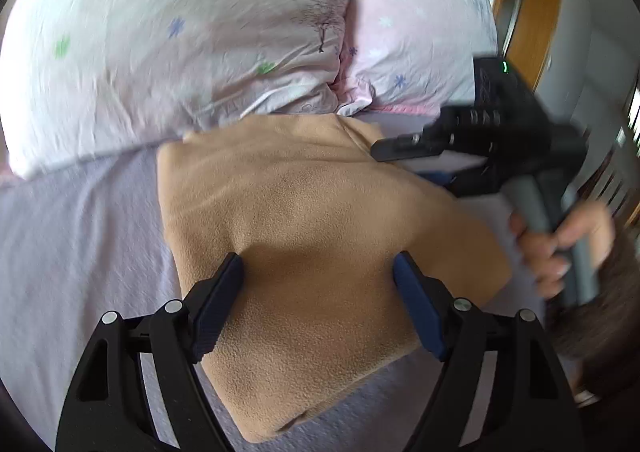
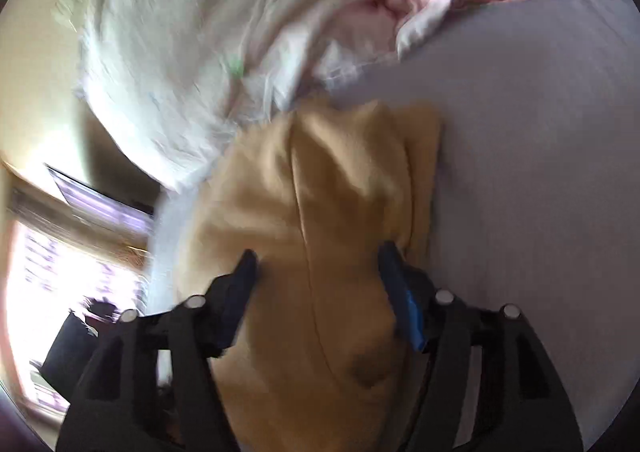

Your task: Fold small clothes

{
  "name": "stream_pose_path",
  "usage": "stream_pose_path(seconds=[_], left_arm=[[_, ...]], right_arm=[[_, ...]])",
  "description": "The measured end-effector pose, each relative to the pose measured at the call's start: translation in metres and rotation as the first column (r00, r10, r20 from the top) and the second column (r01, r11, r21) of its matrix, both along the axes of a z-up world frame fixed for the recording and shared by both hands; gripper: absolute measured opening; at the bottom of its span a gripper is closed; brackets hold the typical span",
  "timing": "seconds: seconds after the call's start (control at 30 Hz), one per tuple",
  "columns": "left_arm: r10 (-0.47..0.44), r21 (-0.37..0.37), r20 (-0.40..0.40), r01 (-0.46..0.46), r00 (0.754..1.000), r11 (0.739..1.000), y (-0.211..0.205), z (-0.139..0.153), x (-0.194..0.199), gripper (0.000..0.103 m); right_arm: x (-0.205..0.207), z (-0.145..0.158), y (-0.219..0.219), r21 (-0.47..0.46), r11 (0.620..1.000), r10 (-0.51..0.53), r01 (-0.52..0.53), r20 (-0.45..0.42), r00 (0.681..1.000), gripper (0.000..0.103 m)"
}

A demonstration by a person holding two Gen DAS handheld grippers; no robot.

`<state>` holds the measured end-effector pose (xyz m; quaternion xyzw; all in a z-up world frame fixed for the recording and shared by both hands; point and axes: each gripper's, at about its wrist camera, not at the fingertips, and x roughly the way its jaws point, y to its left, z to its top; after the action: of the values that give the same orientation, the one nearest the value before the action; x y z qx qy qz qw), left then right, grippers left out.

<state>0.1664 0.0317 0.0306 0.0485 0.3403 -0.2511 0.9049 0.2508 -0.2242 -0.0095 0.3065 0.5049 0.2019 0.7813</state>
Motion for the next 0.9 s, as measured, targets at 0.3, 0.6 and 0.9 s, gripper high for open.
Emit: stream_pose_path(seconds=[0.3,0.6,0.9], left_arm=[[0.226,-0.114,-0.083,-0.235,0.971,0.965,0.075,0.026,-0.051,0.102],[0.357,0.136,-0.107,-0.343,0.928,0.93,0.071,-0.017,-0.083,0.102],[0.375,0.2,-0.13,-0.346,0.918,0.917,0.057,-0.039,-0.092,0.102]], right_arm=[[-0.139,0.064,0.004,-0.314,0.949,0.054,0.022,0.233,0.971,0.101],[-0.21,0.016,0.055,-0.569,0.821,0.091,0.053,0.222,0.971,0.101],[-0.214,-0.003,0.057,-0.657,0.752,0.088,0.056,0.184,0.979,0.101]])
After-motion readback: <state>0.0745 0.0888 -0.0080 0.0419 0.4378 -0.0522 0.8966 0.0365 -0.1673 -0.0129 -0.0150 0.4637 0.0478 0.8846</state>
